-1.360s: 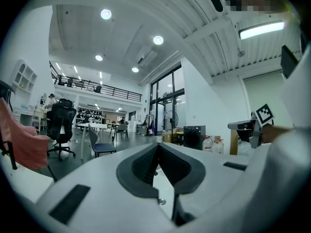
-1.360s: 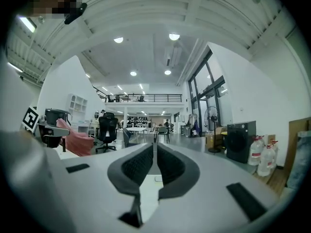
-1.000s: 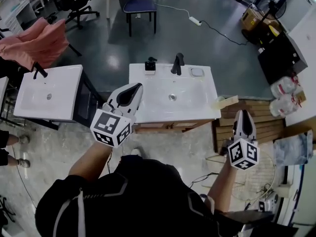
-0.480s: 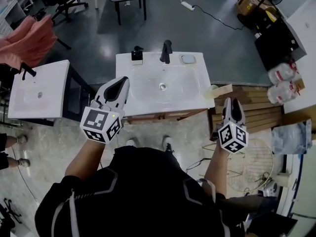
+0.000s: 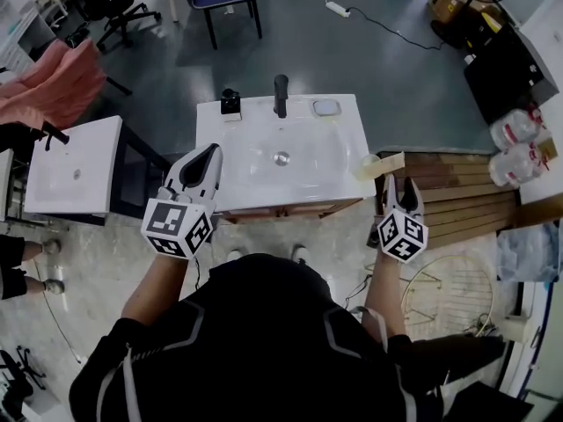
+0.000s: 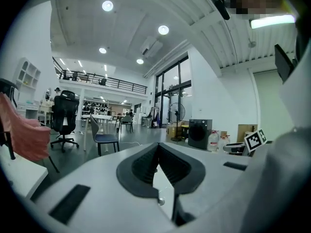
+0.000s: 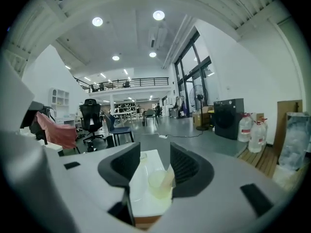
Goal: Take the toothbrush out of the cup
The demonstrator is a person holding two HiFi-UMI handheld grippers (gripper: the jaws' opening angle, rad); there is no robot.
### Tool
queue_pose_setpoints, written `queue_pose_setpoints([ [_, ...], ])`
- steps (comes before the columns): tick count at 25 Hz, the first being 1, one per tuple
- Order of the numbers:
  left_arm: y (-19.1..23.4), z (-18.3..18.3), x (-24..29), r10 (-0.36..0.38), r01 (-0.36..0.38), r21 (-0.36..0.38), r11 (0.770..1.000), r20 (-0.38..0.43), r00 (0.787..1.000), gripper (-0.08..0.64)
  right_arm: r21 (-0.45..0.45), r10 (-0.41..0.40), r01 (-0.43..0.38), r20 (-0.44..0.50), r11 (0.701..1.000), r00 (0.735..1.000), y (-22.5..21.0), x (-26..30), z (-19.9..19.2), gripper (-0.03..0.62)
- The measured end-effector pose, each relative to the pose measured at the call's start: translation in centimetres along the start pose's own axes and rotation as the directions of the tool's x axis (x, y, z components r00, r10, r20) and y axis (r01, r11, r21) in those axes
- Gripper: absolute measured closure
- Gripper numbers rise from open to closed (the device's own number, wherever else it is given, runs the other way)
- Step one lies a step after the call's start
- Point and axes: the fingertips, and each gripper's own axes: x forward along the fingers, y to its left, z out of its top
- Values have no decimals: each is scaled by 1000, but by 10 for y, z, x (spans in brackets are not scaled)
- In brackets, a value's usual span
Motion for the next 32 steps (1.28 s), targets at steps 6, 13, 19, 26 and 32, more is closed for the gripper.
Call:
queue_pose_setpoints([
  [6,-20,-16,10,37,-38,-22,999,-46,998,555,16,6,-5,-72,1000,997,-22,32,-38,359],
  [13,-39,-32,15,98,-100,-16,995,-87,991,555,59,29,-20,-147,998,989,-45,64,-84,342],
  [19,-51,-40,9,158,-160,-2,987,-117,981,555,79,75,-62,-174,995,982,-50,89,-108,347],
  [26,-57,-51,-1,226,-228,3,974,-136,965,555,86,123,-109,-175,990,977,-47,112,-115,394],
  [32,-56,-56,-12,276,-280,-7,960,-139,951,555,70,128,-117,-180,991,975,-41,125,-117,450],
])
